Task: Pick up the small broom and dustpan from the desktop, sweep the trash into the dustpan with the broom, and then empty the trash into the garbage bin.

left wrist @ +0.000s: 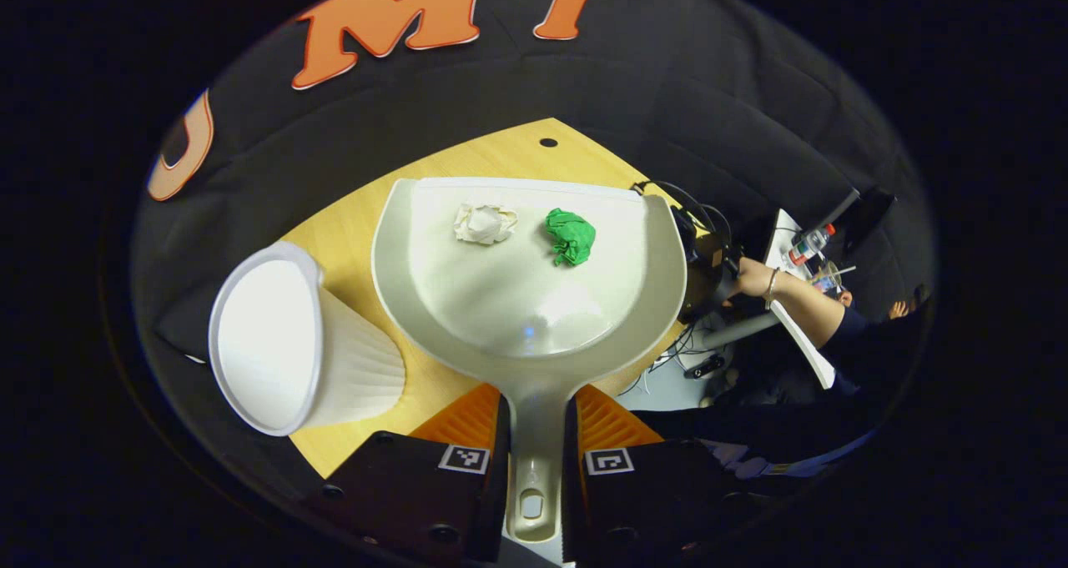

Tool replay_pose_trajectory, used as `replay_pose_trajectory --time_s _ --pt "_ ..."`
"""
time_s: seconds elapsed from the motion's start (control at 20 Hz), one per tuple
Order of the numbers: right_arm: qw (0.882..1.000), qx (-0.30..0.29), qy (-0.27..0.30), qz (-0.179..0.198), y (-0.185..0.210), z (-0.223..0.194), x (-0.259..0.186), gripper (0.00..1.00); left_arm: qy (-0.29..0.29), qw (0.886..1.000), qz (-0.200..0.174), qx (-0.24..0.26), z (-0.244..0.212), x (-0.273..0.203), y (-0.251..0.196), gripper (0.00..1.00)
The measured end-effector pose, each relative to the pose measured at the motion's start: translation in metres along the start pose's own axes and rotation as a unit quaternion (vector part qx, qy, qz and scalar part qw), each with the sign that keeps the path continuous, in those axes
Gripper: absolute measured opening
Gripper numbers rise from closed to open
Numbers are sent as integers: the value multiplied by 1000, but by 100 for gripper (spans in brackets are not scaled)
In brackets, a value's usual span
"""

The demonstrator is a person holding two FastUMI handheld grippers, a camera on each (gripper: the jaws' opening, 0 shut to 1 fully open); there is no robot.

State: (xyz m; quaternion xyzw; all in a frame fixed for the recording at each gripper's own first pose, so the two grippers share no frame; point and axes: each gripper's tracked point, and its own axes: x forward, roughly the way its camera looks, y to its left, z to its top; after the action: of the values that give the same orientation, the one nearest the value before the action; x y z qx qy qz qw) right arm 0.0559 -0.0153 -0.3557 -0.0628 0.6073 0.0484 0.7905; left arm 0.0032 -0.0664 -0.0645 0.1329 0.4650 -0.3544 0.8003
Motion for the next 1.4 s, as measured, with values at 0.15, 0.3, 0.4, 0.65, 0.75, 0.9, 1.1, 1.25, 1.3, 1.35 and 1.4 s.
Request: replay_pose_trajectory --time_s 0.15,0.3,0.4,0.65,0.75,0.9,1.1,1.25,1.3,1.35,1.4 --pt "1000 6 1 2 1 1 3 19 -14 999 38 -13 6 -24 39 28" --pt "1000 9 4 3 0 2 3 18 -10 997 63 -54 -6 -49 79 28" --pt "1000 6 7 3 1 2 4 18 -4 993 96 -72 -19 -61 118 27" --pt "1000 3 17 3 1 4 6 18 39 976 191 -96 -58 -86 209 28" --pt "1000 5 21 2 1 5 7 18 65 970 218 -88 -73 -89 225 28" --pt "1000 7 28 0 0 7 9 18 112 962 244 -40 -81 -96 233 28" --pt "999 12 34 -5 -1 12 14 19 164 955 247 18 -80 -95 233 27" --pt "999 16 33 -8 -1 12 14 18 205 941 259 73 -80 -95 238 28" --pt "999 15 33 -10 -1 11 13 18 217 935 265 93 -80 -95 243 28" --pt "999 17 33 -11 0 12 14 18 226 929 272 109 -79 -95 249 27" --pt "999 18 33 -11 0 12 14 18 232 923 281 123 -78 -96 252 27"
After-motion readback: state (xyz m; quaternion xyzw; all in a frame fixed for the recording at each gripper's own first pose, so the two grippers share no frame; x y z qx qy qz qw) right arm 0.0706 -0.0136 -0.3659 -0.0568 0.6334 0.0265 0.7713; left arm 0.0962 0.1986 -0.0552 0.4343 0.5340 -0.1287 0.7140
